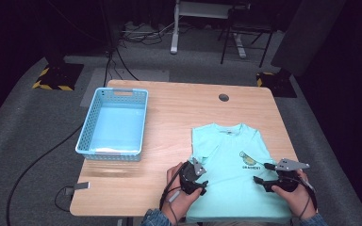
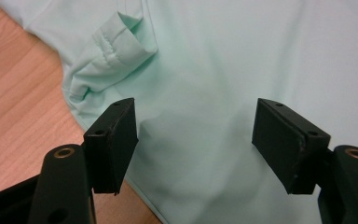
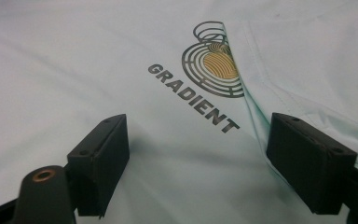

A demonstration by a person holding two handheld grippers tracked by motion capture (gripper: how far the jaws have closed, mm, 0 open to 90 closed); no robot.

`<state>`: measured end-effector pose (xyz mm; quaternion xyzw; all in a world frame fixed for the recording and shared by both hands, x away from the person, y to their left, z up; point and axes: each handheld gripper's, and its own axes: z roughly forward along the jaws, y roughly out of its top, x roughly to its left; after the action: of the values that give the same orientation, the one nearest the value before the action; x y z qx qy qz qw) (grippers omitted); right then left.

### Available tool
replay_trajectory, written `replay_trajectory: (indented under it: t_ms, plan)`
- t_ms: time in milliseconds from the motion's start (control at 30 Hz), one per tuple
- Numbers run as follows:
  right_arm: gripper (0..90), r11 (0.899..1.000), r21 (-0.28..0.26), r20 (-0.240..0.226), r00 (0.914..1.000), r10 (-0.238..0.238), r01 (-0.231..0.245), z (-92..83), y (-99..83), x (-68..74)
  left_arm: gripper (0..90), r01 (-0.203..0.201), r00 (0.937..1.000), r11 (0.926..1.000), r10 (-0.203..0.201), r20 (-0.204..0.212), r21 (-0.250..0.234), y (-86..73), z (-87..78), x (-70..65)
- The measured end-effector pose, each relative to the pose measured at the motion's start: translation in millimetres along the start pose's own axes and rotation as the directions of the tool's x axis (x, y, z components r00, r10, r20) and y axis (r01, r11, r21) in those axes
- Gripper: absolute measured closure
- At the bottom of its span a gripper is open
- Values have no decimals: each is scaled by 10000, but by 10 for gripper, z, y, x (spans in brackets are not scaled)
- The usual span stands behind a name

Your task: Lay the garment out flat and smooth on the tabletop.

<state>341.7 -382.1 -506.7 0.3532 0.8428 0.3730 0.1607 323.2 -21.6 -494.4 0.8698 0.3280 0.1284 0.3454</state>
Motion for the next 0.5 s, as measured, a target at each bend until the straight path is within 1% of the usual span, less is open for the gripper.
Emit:
replay_trajectory:
  t_ms: [233,300,500]
  plan:
    - [209,10000,0,-5,10000,5,-5,0,0,-1,306,-44,10000,9997,42,-73,-239,109,-48,42]
    - [209,10000,-4,-9,10000,6,-6,0,0,-1,306,-108,9999,9996,105,-97,-253,138,-57,56]
    - [209,10000,-4,-19,10000,15,-15,0,0,-2,306,-122,9997,9992,114,-211,-377,218,-70,97]
